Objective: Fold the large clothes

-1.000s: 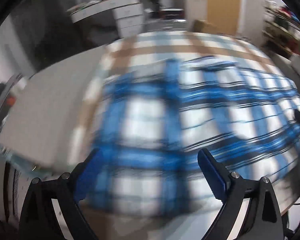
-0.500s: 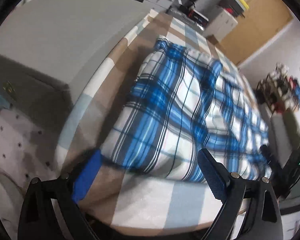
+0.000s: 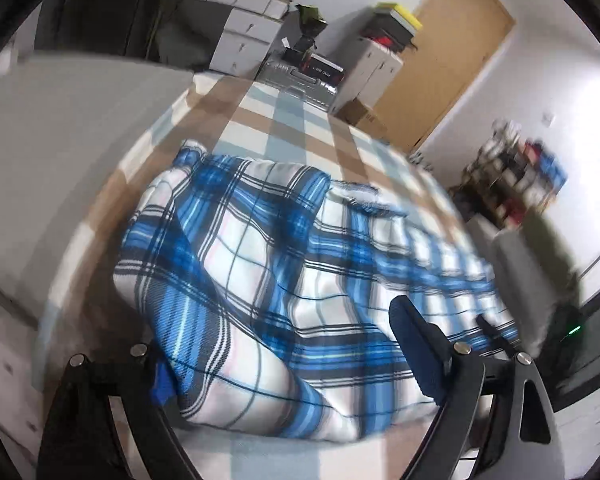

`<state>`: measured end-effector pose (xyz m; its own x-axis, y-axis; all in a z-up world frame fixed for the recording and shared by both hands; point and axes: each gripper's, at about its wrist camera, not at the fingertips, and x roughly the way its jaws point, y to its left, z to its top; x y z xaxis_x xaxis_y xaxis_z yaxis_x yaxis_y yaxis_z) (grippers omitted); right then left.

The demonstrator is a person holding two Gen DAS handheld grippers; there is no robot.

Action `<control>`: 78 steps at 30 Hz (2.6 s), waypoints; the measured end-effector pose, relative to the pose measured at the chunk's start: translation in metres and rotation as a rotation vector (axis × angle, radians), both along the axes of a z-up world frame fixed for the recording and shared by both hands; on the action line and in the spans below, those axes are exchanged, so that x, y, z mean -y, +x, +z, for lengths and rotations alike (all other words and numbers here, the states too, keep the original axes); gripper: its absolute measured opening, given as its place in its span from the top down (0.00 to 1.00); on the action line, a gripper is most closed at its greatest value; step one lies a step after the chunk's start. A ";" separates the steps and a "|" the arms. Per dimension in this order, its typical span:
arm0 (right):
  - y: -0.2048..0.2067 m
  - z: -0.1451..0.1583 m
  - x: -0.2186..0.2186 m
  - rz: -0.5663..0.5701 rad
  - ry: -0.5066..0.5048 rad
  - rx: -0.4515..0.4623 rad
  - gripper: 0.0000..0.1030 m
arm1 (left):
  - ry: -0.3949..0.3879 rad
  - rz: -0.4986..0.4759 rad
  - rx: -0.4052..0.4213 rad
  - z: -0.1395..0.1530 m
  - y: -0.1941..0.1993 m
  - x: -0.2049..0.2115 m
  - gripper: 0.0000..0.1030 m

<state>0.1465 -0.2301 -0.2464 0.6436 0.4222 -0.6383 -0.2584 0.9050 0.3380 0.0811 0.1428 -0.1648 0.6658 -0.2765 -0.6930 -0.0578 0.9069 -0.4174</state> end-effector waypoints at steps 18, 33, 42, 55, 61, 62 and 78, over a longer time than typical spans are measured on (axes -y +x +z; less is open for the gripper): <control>0.089 0.120 -0.199 0.545 0.075 -0.287 0.19 | 0.427 -0.048 0.183 -0.013 -0.014 0.067 0.90; 0.121 -0.006 -0.383 0.668 -0.700 -0.635 0.51 | 0.468 -0.156 0.156 -0.022 -0.018 0.066 0.90; 0.133 0.010 -0.399 0.696 -0.517 -0.578 0.90 | 0.480 -0.016 0.099 -0.012 -0.023 0.000 0.93; 0.168 0.175 -0.279 0.710 0.240 -0.336 0.91 | 0.481 -0.087 0.402 0.144 -0.024 0.003 0.93; 0.118 0.159 -0.102 0.537 0.297 -0.283 0.91 | 0.427 -0.469 0.386 0.112 -0.025 0.123 0.93; 0.114 0.148 -0.073 0.496 0.297 -0.298 0.91 | 0.422 -0.527 0.363 0.100 -0.028 0.141 0.93; 0.126 0.005 0.063 0.194 0.097 -0.397 0.84 | 0.304 -0.792 0.111 0.047 -0.028 0.204 0.75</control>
